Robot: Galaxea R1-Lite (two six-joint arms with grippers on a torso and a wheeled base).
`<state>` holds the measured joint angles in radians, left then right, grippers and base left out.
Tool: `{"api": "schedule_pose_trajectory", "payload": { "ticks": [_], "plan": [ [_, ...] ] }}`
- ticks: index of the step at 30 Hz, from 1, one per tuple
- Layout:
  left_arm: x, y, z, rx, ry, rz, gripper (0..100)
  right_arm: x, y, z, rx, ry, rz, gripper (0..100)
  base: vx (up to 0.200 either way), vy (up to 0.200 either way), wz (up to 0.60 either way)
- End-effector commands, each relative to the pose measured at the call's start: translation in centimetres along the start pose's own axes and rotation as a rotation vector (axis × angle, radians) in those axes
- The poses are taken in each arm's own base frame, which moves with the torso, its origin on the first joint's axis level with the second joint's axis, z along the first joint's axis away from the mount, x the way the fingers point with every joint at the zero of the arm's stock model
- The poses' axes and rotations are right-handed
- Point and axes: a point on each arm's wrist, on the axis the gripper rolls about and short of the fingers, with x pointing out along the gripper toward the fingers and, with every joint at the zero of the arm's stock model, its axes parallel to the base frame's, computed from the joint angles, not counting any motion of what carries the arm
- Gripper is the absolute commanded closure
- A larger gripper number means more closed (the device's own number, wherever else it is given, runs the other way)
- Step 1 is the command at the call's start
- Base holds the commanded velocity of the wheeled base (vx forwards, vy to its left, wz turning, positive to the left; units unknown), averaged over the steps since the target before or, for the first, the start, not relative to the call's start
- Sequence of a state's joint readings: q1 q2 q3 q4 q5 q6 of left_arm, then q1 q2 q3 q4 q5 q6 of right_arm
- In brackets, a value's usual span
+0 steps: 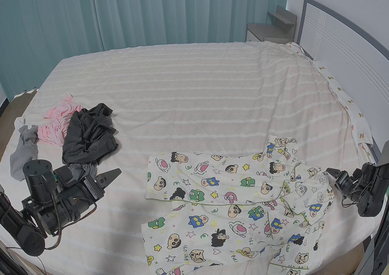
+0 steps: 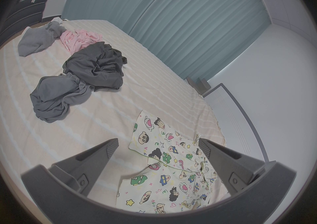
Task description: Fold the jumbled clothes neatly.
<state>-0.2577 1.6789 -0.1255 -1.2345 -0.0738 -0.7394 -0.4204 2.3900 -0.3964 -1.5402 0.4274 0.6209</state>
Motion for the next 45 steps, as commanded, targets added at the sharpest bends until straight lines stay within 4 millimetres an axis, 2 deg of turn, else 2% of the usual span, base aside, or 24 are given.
{"api": "schedule_pose_trajectory", "payload": {
  "ticks": [1, 9, 10, 33, 34, 45],
  "plan": [
    [0.06, 0.04, -0.04, 0.0, 0.002, 0.002, 0, 0.83, -0.52, 0.43, 0.035, 0.003, -0.002, 0, 0.0, 0.0, 0.0],
    [0.16, 0.12, -0.11, -0.001, 0.007, 0.006, 0, 1.26, -0.51, 0.85, 0.109, 0.023, 0.019, 0, 0.0, 0.0, 0.0],
    [0.18, 0.13, -0.13, -0.001, 0.008, 0.007, 0, 1.42, -0.49, 1.02, 0.11, 0.02, 0.022, 100, 0.0, 0.0, 0.0],
    [0.25, 0.19, -0.18, -0.001, 0.011, 0.011, 0, 1.37, -0.61, 0.9, 0.117, 0.027, 0.015, 100, 0.0, 0.0, 0.0],
    [0.25, 0.19, -0.18, -0.001, 0.011, 0.011, 0, 1.34, -0.62, 0.87, 0.118, 0.027, 0.013, 0, 0.0, 0.0, 0.0],
    [0.27, 0.21, -0.2, -0.001, 0.012, 0.012, 0, 1.63, -0.89, 0.43, 0.123, 0.043, 0.009, 0, 0.0, 0.0, 0.0]
  ]
}}
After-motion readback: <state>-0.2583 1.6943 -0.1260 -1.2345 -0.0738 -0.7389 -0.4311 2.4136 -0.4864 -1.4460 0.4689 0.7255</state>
